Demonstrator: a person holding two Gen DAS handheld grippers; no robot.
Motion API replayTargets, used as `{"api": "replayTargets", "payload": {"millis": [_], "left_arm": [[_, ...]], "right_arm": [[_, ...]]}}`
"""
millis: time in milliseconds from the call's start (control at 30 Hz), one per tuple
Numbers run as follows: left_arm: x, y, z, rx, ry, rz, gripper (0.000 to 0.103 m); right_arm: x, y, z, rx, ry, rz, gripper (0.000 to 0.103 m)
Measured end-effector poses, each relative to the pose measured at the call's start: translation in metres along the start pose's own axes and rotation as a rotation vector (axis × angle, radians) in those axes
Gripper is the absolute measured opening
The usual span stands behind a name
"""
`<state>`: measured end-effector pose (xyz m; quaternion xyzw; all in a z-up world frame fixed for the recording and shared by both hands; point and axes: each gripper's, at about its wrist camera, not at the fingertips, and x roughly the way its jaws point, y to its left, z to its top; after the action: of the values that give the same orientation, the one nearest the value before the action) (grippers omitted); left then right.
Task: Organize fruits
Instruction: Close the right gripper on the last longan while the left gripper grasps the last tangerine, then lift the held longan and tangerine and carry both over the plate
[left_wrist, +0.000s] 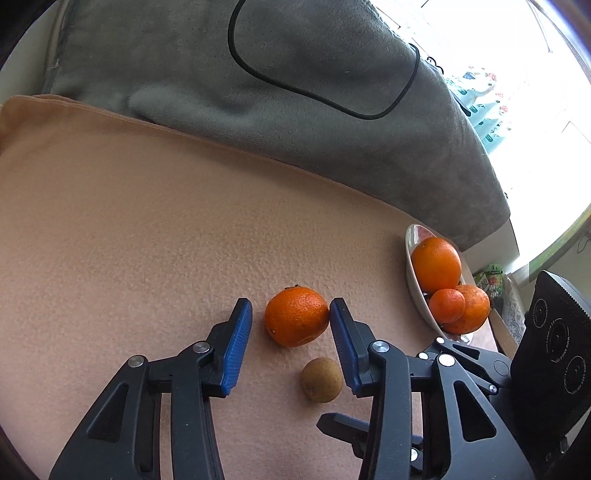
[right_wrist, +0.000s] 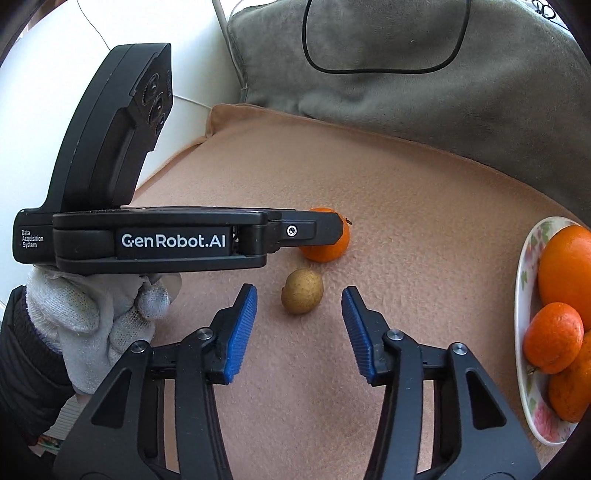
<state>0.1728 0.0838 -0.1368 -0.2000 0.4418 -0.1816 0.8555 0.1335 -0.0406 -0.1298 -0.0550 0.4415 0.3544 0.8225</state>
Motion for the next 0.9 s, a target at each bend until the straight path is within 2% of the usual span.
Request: {"api": "replayTargets", "payload": {"millis": [167, 333, 467, 667, 900], "left_arm": [[0.001, -0.001, 0.0, 0.003, -0.004, -0.014, 0.035], [0.001, 0.001, 0.0, 0.001, -0.006, -0.023, 0.034], [0.001, 0.001, -0.001, 0.005, -0.007, -0.021, 0.034], [0.0, -0.001, -0.003, 0.004, -0.014, -0.02, 0.033], [-0.007, -0.001, -0.004, -0.005, -0.034, -0.025, 0.033]], "right_arm": [[0.012, 0.0, 0.003, 0.009, 0.018, -0.003, 0.042], [0.017, -0.001, 0.004, 0.015, 0.024, -0.01, 0.04], [0.02, -0.001, 0.004, 0.011, 0.031, -0.008, 0.027], [0.02, -0.002, 0.005, 0.023, 0.023, 0.001, 0.027], [-0.002, -0.003, -0.001, 0.025, -0.007, 0.006, 0.027]]}}
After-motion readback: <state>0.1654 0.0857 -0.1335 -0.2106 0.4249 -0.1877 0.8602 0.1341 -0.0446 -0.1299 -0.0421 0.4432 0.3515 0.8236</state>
